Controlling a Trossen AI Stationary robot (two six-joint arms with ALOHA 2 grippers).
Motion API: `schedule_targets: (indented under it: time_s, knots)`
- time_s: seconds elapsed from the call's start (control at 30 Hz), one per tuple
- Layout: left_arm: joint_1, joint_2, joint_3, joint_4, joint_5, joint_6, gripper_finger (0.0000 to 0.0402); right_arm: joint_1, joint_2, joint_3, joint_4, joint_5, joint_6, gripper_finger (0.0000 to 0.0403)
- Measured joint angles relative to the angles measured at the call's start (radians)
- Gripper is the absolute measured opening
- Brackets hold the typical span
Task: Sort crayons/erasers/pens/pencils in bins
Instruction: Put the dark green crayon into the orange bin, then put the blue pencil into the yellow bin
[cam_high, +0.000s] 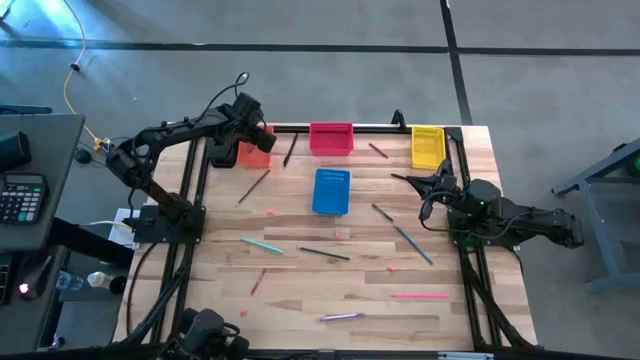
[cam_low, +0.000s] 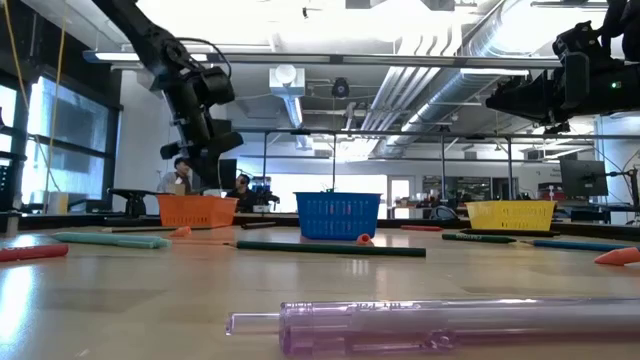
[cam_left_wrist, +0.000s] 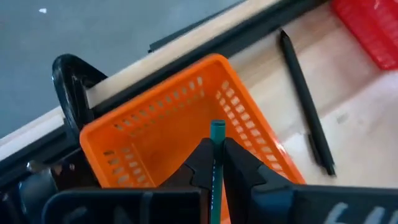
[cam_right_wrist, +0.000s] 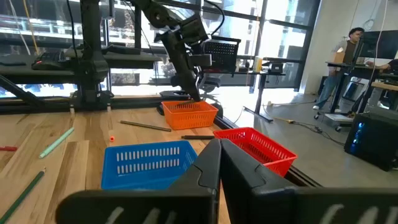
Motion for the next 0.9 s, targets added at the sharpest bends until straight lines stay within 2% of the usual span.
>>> schedule_targets:
  time_s: [0.5,0.7,0.9]
  knots:
    - [0.014,0.148,-0.012,0.095,0.001,-0.019,0.0007,0.0,0.0,0.0,0.0,0.0,0.0,0.0002]
    - [0.015,0.125,-0.011,0.076,-0.081,-0.021,0.0038,0.0,0.0,0.0,0.0,0.0,0.0,0.0002]
    - [0.017,0.075,-0.011,0.053,-0.098,0.024,0.0073,0.0,0.0,0.0,0.0,0.0,0.0,0.0002]
